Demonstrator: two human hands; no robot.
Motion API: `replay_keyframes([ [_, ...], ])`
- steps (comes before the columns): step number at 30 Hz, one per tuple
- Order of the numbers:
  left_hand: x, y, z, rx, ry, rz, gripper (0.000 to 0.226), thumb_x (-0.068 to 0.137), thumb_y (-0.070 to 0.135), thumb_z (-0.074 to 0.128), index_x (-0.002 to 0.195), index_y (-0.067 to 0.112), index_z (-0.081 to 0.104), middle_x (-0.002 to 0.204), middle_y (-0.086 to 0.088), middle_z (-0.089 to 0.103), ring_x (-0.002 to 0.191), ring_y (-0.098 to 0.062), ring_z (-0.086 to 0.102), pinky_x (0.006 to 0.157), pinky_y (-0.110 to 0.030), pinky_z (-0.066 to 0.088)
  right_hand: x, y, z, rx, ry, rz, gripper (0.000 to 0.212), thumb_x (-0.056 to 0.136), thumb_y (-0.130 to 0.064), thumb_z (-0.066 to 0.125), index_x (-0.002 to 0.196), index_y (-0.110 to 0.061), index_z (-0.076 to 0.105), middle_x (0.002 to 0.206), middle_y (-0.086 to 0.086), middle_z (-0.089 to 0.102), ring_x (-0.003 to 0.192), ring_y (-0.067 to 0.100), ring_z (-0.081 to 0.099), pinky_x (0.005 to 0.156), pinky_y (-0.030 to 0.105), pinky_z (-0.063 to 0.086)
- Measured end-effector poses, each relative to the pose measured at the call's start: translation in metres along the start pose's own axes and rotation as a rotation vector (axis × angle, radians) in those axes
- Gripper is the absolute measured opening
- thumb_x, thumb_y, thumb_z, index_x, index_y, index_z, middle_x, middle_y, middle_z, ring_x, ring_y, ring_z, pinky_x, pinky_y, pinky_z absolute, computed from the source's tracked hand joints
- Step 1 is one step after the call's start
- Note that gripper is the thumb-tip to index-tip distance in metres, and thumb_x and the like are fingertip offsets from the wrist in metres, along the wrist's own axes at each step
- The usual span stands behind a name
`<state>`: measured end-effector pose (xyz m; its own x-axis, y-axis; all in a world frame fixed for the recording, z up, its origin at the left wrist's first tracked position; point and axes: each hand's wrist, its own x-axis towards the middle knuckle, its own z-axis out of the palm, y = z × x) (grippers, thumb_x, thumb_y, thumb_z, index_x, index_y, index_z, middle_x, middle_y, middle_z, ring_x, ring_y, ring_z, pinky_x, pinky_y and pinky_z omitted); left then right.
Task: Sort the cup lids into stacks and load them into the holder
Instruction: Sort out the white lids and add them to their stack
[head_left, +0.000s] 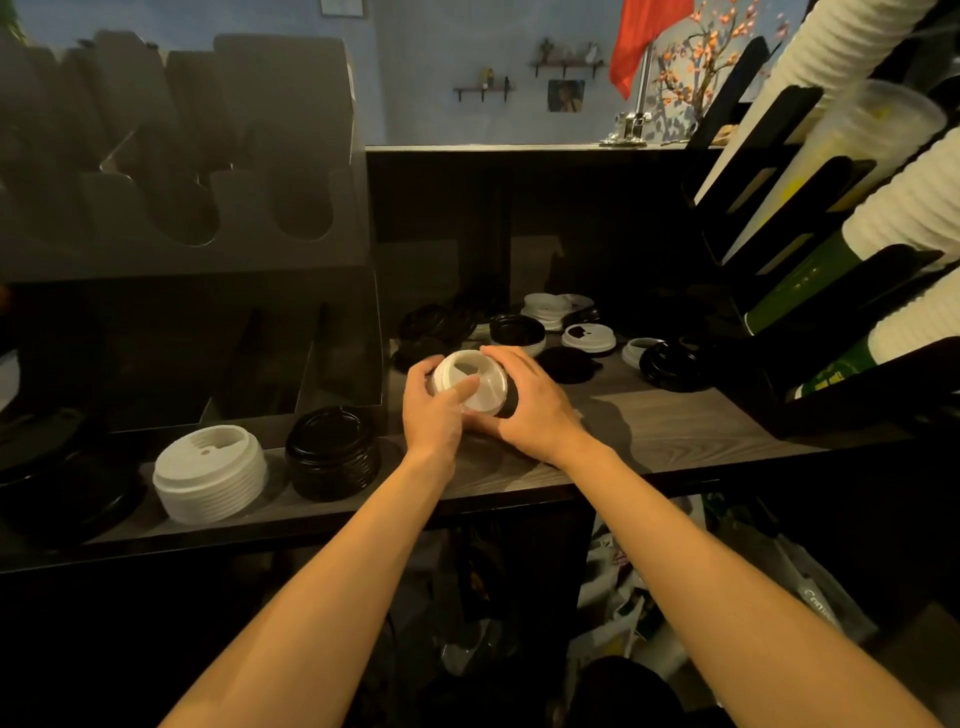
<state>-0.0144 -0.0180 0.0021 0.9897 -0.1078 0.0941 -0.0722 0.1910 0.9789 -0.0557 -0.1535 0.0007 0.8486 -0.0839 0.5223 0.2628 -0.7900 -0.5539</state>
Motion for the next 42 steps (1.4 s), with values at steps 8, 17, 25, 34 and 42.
replay_keyframes([
  [8, -0.010, 0.009, 0.001, -0.038, -0.162, 0.087, 0.041, 0.091, 0.017, 0.073, 0.129, 0.024, 0.059, 0.120, -0.002, 0.063, 0.108, -0.022, 0.064, 0.069, -0.025, 0.059, -0.001, 0.003, -0.009, 0.508, 0.084, 0.322, 0.029, 0.099, -0.037, 0.061, 0.126, -0.027, 0.065, 0.119, -0.005, 0.068, 0.116, 0.014, 0.061, 0.099, 0.034, 0.052],
  [17, -0.033, 0.036, -0.014, 0.027, -0.104, 0.271, 0.028, 0.101, 0.044, 0.059, 0.124, 0.031, 0.067, 0.117, 0.004, 0.069, 0.111, -0.018, 0.065, 0.091, -0.034, 0.055, -0.016, -0.054, -0.015, 0.650, 0.248, 0.233, 0.022, 0.099, -0.040, 0.060, 0.118, -0.028, 0.064, 0.101, -0.002, 0.070, 0.091, 0.007, 0.068, 0.075, 0.020, 0.056],
  [25, -0.047, 0.090, -0.081, 0.053, -0.039, 0.276, 0.020, 0.101, 0.036, 0.061, 0.116, 0.030, 0.072, 0.107, 0.012, 0.073, 0.099, -0.005, 0.067, 0.083, -0.022, 0.051, 0.005, -0.119, 0.002, 0.701, 0.076, 0.173, 0.028, 0.102, -0.035, 0.056, 0.126, -0.021, 0.061, 0.101, -0.001, 0.068, 0.085, 0.003, 0.066, 0.070, 0.017, 0.055],
  [34, -0.042, 0.116, -0.180, 0.369, 0.065, 0.295, 0.035, 0.102, 0.045, 0.056, 0.129, 0.025, 0.067, 0.115, 0.009, 0.070, 0.110, -0.011, 0.064, 0.098, -0.034, 0.053, 0.031, -0.186, 0.061, 0.549, -0.122, 0.185, 0.031, 0.102, -0.049, 0.051, 0.125, -0.030, 0.060, 0.109, -0.011, 0.063, 0.101, 0.013, 0.062, 0.079, 0.029, 0.061],
  [42, -0.046, 0.113, -0.244, 0.490, 0.209, 0.291, 0.049, 0.101, 0.040, 0.060, 0.145, 0.021, 0.049, 0.131, 0.007, 0.055, 0.116, -0.008, 0.053, 0.082, -0.014, 0.042, 0.043, -0.221, 0.110, 0.436, -0.190, 0.256, 0.038, 0.101, -0.048, 0.050, 0.097, -0.017, 0.072, 0.094, 0.003, 0.070, 0.090, 0.019, 0.066, 0.083, 0.037, 0.057],
])
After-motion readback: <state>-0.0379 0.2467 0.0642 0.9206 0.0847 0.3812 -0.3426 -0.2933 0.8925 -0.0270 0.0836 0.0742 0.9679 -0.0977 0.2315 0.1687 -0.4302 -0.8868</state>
